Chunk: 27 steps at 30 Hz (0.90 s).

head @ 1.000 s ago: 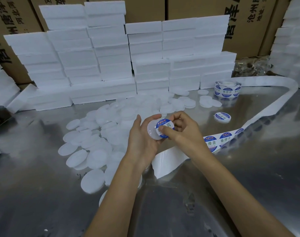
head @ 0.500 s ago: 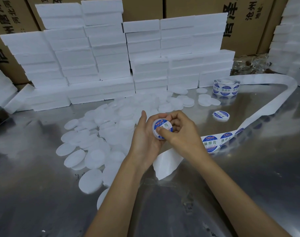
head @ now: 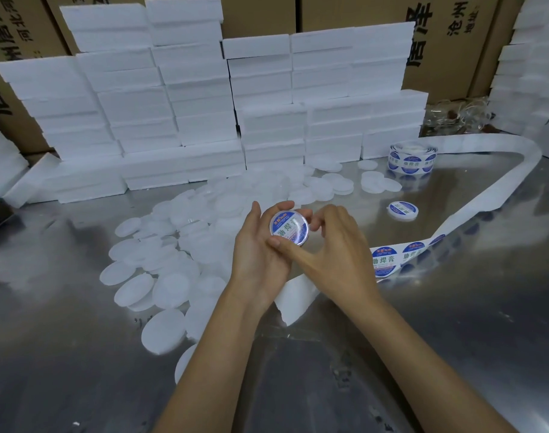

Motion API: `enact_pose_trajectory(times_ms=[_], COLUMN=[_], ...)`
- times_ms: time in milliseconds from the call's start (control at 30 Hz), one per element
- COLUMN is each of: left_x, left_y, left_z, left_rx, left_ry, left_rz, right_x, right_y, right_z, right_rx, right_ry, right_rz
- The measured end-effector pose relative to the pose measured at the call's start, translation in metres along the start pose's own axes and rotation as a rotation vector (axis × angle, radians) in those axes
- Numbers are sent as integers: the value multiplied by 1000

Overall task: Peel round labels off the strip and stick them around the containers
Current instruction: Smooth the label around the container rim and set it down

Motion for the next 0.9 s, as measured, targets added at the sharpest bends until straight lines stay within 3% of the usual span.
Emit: enact_pose_trajectory(times_ms=[200,433,667,900], left_x=[-4,-5,-15,-13], left_y=[6,7,17,23], left_z=[-3,-2,-4,-4], left_rx=[-66,-60,-61,-132], left_ry=[-60,-38,-35,2], left_rz=[-128,-130,25,86], right_x=[-6,-2,1,6], right_y=[11,7,1,-8], right_z=[1,3,1,3], right_rx=[-78,-12,32,105], right_ry=[-74,-91,40,32], right_rz=[5,17,-356,-226])
Point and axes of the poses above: each hand's wrist, its own z-axis towards the middle knuckle, its own y-axis out of the palm, x = y × z, the point moved 9 cm from there along z, towards the middle knuckle, and after that the axes turned 4 degrees about -z, right-handed, at the moved point
